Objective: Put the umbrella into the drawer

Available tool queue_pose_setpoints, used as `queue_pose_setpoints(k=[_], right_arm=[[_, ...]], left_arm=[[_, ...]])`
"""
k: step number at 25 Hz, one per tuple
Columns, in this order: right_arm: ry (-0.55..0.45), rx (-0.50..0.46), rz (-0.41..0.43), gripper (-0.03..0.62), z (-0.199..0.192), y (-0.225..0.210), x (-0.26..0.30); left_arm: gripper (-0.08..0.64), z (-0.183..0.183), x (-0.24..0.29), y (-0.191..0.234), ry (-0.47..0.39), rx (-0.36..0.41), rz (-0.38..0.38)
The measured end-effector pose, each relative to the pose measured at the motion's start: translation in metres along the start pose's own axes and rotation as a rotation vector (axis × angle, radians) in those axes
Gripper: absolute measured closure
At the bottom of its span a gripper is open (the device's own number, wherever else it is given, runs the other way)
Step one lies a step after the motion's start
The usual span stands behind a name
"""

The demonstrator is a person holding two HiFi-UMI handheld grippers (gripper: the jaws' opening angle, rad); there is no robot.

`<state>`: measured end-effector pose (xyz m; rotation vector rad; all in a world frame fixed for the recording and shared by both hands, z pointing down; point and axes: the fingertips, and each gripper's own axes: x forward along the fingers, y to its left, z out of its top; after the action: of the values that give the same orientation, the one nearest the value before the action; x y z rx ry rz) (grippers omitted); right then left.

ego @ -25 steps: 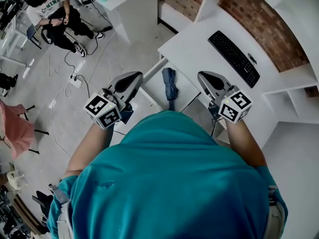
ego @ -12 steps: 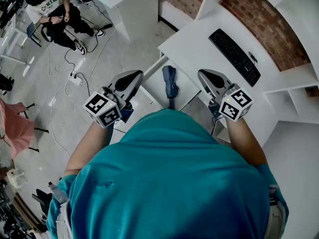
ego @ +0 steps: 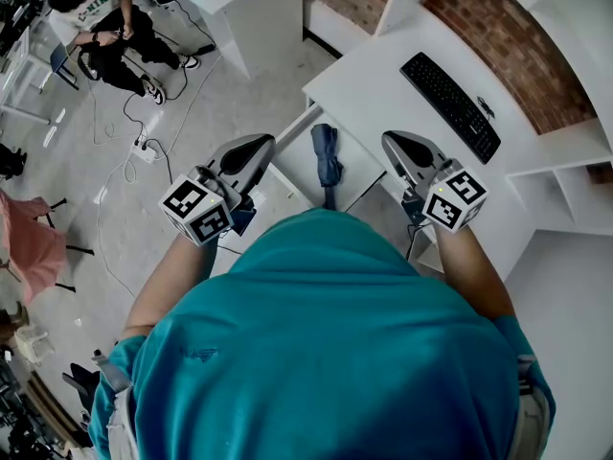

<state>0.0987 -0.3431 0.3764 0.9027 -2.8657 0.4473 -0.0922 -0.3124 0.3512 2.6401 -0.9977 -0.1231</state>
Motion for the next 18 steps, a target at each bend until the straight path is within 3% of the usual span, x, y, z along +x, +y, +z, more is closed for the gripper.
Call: queue_pose_setpoints(k=[18], right_arm=[[0.015,-0.030,0.009,0.571,-0.0009,0.0030,0.0017]], left_arm=[[0.555,0.0000,-0.0011,0.0008,-0.008,-0.007,0.001]])
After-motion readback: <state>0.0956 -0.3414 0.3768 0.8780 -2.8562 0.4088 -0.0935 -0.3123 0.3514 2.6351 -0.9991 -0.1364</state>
